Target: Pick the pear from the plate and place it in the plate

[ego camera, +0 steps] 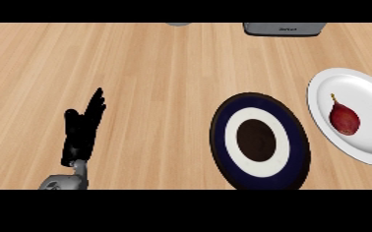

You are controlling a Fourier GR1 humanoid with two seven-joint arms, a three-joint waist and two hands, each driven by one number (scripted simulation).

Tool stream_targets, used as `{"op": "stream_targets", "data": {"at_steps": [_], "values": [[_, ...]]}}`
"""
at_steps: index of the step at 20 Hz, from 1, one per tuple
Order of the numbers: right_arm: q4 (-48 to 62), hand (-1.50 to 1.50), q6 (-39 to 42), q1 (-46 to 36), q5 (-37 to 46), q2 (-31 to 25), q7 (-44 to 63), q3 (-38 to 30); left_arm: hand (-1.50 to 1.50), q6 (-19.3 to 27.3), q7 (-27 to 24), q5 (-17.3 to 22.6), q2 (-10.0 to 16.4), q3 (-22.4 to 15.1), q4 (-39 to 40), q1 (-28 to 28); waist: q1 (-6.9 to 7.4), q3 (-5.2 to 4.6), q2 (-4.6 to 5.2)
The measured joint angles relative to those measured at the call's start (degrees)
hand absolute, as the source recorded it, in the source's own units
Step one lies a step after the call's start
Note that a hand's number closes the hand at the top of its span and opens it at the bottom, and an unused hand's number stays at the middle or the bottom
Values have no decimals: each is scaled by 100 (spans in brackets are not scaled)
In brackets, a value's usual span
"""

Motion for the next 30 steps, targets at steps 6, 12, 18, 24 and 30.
{"op": "stream_targets", "data": {"at_steps": [6,12,18,24,30], "values": [[-64,-150,-176,180,-54,126,-232,146,0,3,95,-31,-21,-31,-68,-47,13,1,-2],[38,-150,-445,211,-37,150,-295,292,0,-6,229,-58,-17,-69,-304,84,42,0,0],[181,-150,-736,285,-18,190,-498,378,0,-47,134,-45,-15,-10,-167,-14,49,2,14],[345,-150,-923,340,-19,106,-588,405,0,-137,44,2,39,78,-38,-67,65,5,23],[454,-150,-992,456,-22,-76,-664,410,0,-113,40,-27,-22,30,-106,-24,96,15,37]]}}
